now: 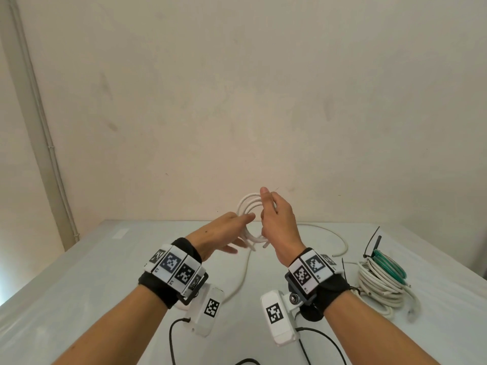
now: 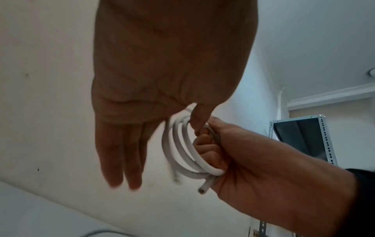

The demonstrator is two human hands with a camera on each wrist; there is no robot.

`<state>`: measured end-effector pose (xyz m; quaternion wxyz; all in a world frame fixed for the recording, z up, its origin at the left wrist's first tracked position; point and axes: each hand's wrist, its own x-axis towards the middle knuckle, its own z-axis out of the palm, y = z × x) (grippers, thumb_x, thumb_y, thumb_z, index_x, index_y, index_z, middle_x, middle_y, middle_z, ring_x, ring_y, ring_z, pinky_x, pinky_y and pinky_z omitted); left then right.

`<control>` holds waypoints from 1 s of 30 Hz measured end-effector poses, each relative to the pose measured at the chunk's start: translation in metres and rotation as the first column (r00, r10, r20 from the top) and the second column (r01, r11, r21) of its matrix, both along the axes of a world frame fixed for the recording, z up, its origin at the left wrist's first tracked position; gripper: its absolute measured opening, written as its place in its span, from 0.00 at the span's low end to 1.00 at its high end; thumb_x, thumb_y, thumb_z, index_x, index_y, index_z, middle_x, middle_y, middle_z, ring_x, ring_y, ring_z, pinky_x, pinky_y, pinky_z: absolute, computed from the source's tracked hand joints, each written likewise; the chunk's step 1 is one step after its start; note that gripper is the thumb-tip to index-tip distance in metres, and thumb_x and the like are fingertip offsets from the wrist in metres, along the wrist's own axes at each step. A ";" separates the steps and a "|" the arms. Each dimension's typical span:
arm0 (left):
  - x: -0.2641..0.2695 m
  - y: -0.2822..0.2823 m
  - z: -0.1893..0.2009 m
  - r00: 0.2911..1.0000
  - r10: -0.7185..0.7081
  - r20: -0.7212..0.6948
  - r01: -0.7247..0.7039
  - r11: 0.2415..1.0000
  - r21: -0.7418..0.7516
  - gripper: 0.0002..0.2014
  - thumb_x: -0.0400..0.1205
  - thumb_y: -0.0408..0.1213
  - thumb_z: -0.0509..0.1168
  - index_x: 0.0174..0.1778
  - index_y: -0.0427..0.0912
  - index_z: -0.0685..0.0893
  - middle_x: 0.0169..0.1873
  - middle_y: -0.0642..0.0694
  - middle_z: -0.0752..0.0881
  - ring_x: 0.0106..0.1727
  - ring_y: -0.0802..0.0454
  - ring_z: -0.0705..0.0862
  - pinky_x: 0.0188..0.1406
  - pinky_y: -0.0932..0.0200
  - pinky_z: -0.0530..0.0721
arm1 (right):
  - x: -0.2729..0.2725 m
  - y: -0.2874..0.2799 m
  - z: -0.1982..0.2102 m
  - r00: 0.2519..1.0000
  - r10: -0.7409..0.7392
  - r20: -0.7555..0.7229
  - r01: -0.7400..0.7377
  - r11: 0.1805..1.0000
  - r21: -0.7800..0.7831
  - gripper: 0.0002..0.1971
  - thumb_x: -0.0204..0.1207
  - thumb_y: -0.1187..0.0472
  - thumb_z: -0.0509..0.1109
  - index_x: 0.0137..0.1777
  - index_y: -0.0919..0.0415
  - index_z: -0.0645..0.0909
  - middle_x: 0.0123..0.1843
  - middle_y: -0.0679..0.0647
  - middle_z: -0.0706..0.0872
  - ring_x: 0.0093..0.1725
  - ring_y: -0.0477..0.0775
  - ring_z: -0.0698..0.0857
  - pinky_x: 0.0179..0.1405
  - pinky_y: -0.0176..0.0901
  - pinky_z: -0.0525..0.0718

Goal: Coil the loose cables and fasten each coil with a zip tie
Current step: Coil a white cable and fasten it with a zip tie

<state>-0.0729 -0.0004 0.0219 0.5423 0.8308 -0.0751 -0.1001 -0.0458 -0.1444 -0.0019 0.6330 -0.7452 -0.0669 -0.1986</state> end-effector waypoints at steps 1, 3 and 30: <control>0.004 0.003 0.000 0.998 0.032 0.061 -0.034 0.999 0.018 0.19 0.90 0.55 0.62 0.61 0.40 0.80 0.57 0.43 0.91 0.57 0.49 0.91 0.68 0.41 0.86 | -0.001 -0.001 0.002 1.000 0.018 -0.010 -0.019 0.999 -0.029 0.26 0.87 0.34 0.59 0.40 0.57 0.74 0.29 0.46 0.70 0.31 0.51 0.68 0.37 0.51 0.72; 0.010 0.007 0.001 0.974 0.040 0.224 -0.059 0.995 0.079 0.26 0.87 0.53 0.67 0.77 0.45 0.71 0.60 0.47 0.87 0.62 0.50 0.87 0.66 0.47 0.85 | -0.002 -0.004 0.006 0.998 0.062 -0.023 -0.064 0.993 -0.095 0.26 0.88 0.36 0.60 0.45 0.61 0.79 0.26 0.43 0.70 0.27 0.47 0.68 0.35 0.48 0.72; -0.003 -0.016 0.003 0.963 0.259 -0.079 -0.240 0.678 -0.694 0.21 0.88 0.44 0.66 0.29 0.44 0.71 0.21 0.52 0.63 0.19 0.55 0.61 0.16 0.62 0.64 | -0.027 0.019 0.014 0.945 0.309 -0.113 -0.262 0.914 0.309 0.20 0.91 0.43 0.59 0.46 0.58 0.79 0.31 0.47 0.70 0.27 0.46 0.70 0.32 0.44 0.75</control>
